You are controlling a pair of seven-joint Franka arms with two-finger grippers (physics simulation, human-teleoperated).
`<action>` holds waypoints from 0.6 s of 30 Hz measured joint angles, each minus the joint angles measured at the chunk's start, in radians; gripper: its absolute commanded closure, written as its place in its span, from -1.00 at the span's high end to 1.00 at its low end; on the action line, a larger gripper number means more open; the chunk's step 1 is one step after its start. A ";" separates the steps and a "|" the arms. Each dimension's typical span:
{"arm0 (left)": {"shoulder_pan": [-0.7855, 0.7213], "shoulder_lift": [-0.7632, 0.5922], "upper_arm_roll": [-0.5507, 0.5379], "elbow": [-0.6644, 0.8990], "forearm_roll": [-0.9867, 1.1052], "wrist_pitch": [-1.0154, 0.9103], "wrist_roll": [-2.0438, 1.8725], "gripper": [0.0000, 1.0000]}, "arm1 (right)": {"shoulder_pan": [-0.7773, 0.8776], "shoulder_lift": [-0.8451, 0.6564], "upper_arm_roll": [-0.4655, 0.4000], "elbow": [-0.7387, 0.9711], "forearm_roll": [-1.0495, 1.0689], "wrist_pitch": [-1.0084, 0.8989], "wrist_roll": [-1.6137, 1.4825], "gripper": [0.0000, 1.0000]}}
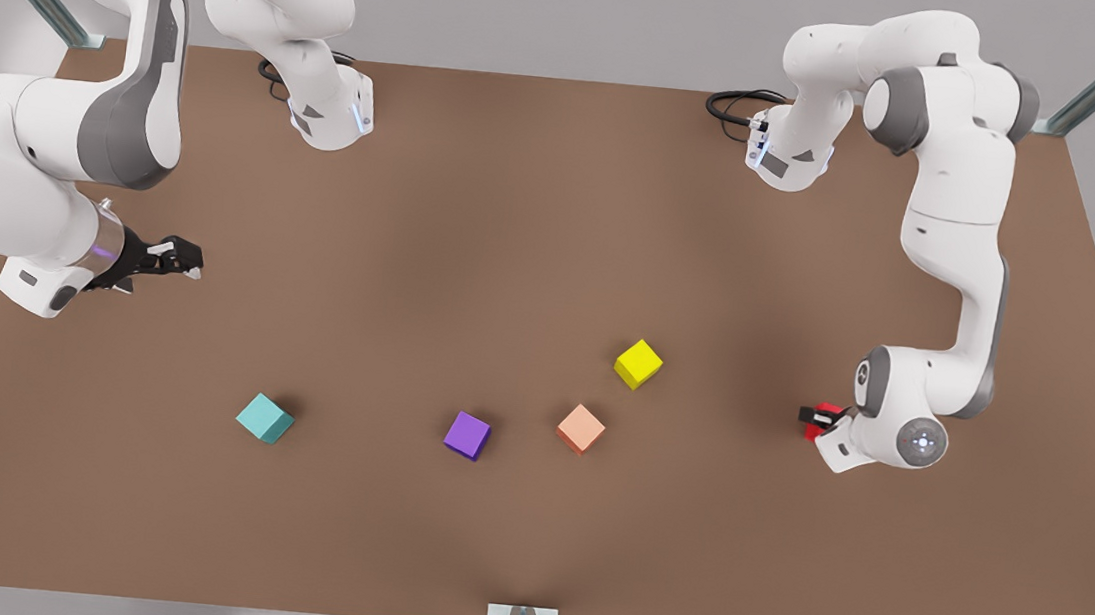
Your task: Pick up red wooden cube and pass to hand red wooden cube and place in blue wooden cube
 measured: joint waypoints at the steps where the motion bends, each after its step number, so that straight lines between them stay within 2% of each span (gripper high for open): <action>1: 0.000 0.002 0.000 0.000 0.000 0.006 0.002 1.00 | 0.001 0.000 0.001 -0.002 -0.001 -0.001 -0.001 1.00; 4: 0.000 0.006 0.000 -0.001 0.000 0.020 0.006 1.00 | 0.000 0.000 0.001 -0.004 -0.002 -0.004 -0.002 1.00; 6: -0.001 0.007 -0.001 0.000 0.000 0.028 0.008 0.83 | 0.000 0.000 0.001 -0.004 -0.002 -0.005 -0.004 1.00; 12: -0.001 0.020 -0.001 0.000 0.001 0.055 0.013 0.79 | 0.001 0.000 0.001 -0.004 -0.002 -0.007 -0.006 1.00; 13: -0.001 0.021 -0.002 0.000 0.001 0.058 0.013 0.63 | 0.001 0.000 0.001 -0.004 -0.002 -0.007 -0.007 1.00; 15: -0.001 0.021 -0.002 0.000 0.003 0.064 0.013 0.47 | 0.000 0.000 0.001 -0.004 -0.002 -0.008 -0.007 1.00; 18: -0.001 0.018 -0.002 0.000 0.006 0.070 0.012 0.35 | 0.001 0.000 0.001 -0.004 -0.001 -0.008 -0.008 1.00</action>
